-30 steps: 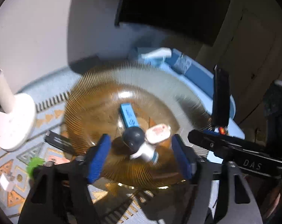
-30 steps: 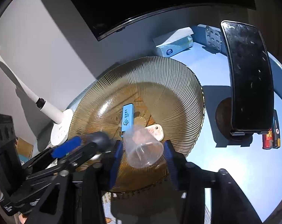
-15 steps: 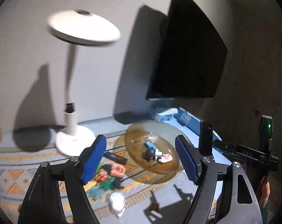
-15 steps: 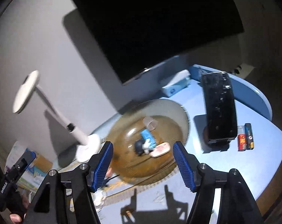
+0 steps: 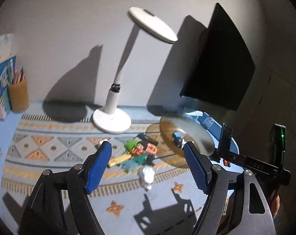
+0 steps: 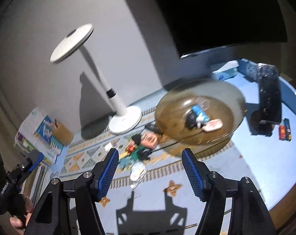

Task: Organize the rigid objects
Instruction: 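Withdraw both tools from the bowl toward the remaining items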

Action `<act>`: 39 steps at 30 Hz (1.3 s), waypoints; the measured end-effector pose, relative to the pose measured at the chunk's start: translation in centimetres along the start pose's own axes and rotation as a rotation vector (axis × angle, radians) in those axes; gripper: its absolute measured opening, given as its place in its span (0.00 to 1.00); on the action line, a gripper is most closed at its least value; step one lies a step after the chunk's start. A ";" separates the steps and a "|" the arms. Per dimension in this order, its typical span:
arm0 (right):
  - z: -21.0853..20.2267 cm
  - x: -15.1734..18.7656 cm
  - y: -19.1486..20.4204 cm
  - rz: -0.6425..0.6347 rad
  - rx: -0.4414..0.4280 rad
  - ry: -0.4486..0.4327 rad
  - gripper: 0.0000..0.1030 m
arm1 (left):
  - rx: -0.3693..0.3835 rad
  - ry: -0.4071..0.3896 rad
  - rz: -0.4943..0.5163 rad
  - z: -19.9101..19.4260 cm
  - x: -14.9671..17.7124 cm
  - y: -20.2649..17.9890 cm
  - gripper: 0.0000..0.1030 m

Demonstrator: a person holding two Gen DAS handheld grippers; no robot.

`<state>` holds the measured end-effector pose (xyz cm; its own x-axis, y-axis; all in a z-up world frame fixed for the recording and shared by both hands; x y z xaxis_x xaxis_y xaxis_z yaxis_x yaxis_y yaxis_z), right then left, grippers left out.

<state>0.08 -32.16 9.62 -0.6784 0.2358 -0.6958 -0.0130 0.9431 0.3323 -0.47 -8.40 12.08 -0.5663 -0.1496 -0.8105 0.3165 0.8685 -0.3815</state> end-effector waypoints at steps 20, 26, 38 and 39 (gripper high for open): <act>9.2 5.9 -0.3 -0.020 0.045 0.220 0.71 | -0.106 0.218 -0.129 8.4 10.3 10.0 0.73; 12.3 8.3 -0.4 -0.029 0.036 0.314 0.71 | -0.132 0.307 -0.119 10.3 12.4 10.5 0.73; 15.7 11.1 3.2 -0.099 0.010 0.404 0.71 | -0.130 0.363 0.020 12.5 7.1 10.6 0.73; 15.9 11.2 3.5 -0.100 0.010 0.403 0.71 | -0.142 0.371 0.049 13.3 6.5 10.9 0.73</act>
<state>4.15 -22.50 -7.13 -0.9077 0.0344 -0.4182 -0.0872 0.9594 0.2681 9.40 -6.21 -3.31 -0.7974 0.0521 -0.6012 0.2568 0.9309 -0.2599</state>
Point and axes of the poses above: each gripper's, at about its wrist camera, not at the fingertips, and z roughly the way its jaws point, y to its left, x to its underside, the point moved 8 cm from there along z, roughly the way its jaws point, and after that the axes turned 3 degrees about x, right-handed, at the moved point
